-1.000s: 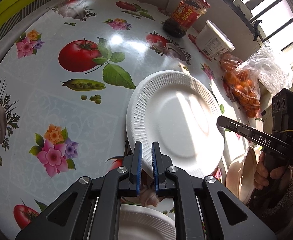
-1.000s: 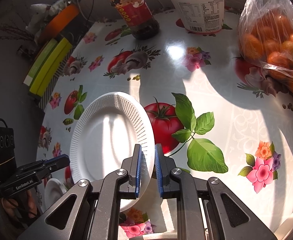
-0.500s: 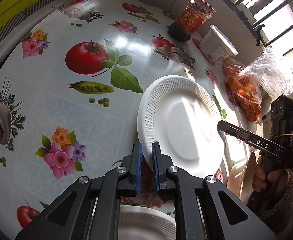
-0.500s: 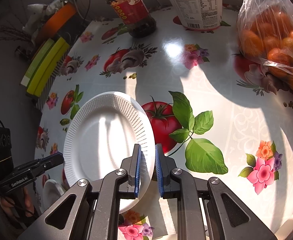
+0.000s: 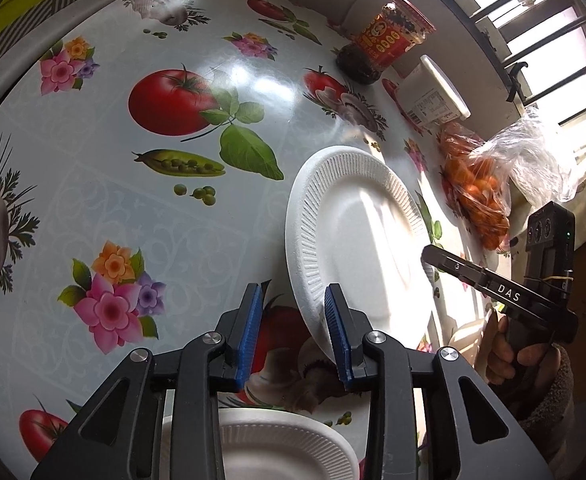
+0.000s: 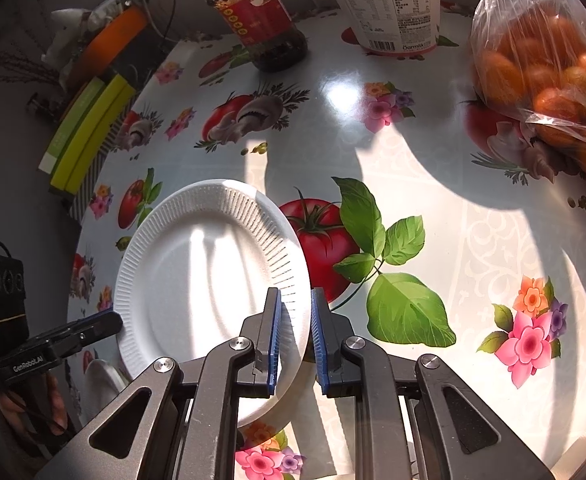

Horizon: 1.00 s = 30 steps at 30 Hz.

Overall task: Organize plates and bowls
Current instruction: 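Lift the gripped white paper plates with both tools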

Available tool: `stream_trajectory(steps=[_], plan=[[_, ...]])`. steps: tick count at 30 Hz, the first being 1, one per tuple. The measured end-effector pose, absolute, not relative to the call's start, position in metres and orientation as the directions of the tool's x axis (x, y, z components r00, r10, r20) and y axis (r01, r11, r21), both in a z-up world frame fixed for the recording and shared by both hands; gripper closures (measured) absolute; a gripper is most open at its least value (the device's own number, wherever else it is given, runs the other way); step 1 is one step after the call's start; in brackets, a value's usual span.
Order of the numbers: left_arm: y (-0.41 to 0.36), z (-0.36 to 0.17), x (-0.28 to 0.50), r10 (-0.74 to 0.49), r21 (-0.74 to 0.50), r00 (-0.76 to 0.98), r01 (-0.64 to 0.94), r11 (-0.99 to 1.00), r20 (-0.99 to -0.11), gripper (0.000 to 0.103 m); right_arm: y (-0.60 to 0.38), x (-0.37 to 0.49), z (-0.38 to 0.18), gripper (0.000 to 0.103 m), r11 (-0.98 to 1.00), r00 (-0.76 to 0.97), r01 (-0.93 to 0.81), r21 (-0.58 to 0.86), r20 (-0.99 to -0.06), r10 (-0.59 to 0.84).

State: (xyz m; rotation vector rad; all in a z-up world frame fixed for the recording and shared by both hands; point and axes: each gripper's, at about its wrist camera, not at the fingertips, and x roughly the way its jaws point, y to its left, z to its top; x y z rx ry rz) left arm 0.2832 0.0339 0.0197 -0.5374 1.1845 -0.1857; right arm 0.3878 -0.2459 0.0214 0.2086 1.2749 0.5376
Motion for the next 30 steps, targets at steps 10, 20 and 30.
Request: stream_trajectory(steps=[10, 20, 30], plan=[[0.0287, 0.0226, 0.2847, -0.402, -0.481, 0.387, -0.131, 0.867, -0.83, 0.077, -0.2457, 0.3878, 0.0208, 0.088, 0.861, 0.19, -0.268, 0.433, -0.852, 0.488], [0.0236, 0.0227, 0.2853, -0.389, -0.465, 0.39, -0.119, 0.877, -0.834, 0.086, -0.246, 0.3881, 0.0211, 0.088, 0.861, 0.191, -0.268, 0.432, -0.852, 0.487], [0.0308, 0.0249, 0.2798, -0.382, -0.463, 0.397, -0.13, 0.877, -0.835, 0.086, -0.2415, 0.3831, 0.0295, 0.088, 0.859, 0.199, -0.283, 0.427, -0.85, 0.488]])
